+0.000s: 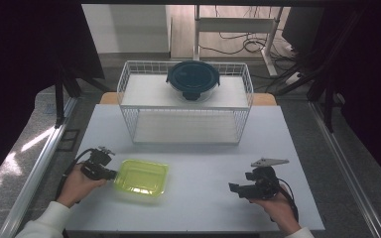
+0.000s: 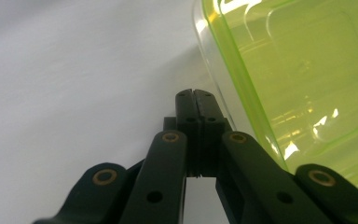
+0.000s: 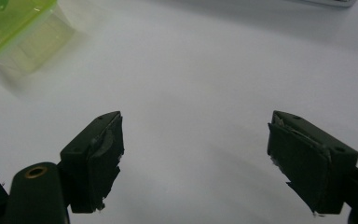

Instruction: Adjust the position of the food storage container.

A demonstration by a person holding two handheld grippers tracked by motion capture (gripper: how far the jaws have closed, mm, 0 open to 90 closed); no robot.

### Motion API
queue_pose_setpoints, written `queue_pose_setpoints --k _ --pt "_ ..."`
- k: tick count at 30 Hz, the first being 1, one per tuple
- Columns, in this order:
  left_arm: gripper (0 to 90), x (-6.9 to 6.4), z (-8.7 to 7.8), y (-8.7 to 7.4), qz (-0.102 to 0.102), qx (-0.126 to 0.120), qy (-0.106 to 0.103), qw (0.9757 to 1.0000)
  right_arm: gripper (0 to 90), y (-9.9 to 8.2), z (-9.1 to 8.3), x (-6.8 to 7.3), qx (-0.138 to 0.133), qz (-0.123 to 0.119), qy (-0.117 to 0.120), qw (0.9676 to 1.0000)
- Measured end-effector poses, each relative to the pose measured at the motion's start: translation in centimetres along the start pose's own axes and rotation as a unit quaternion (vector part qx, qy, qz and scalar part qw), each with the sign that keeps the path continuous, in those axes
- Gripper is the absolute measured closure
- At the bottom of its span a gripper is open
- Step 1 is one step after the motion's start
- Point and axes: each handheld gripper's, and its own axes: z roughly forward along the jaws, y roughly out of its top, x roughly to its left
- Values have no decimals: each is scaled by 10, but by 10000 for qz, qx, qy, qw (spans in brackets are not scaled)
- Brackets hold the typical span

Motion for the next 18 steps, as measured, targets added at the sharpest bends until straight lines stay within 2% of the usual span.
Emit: queue_pose_setpoints --k 1,2,3,4,7,18 --pt "897 -9 2 4 101 3 -35 9999 183 0 0 0 3 -1 -6 10000" --pt "897 -9 2 4 101 3 -35 9999 183 0 0 0 3 -1 -6 10000" --pt "897 -17 5 7 182 27 -100 9998 183 0 -1 0 2 -7 -3 10000" --pt "897 -17 5 7 182 27 -100 9998 183 0 -1 0 2 -7 -3 10000" --pt "897 -33 11 14 319 40 -205 9993 183 0 -2 0 -5 17 0 10000" --pt "897 -58 24 27 546 67 -363 9978 184 0 -3 -1 -23 12 -29 10000"
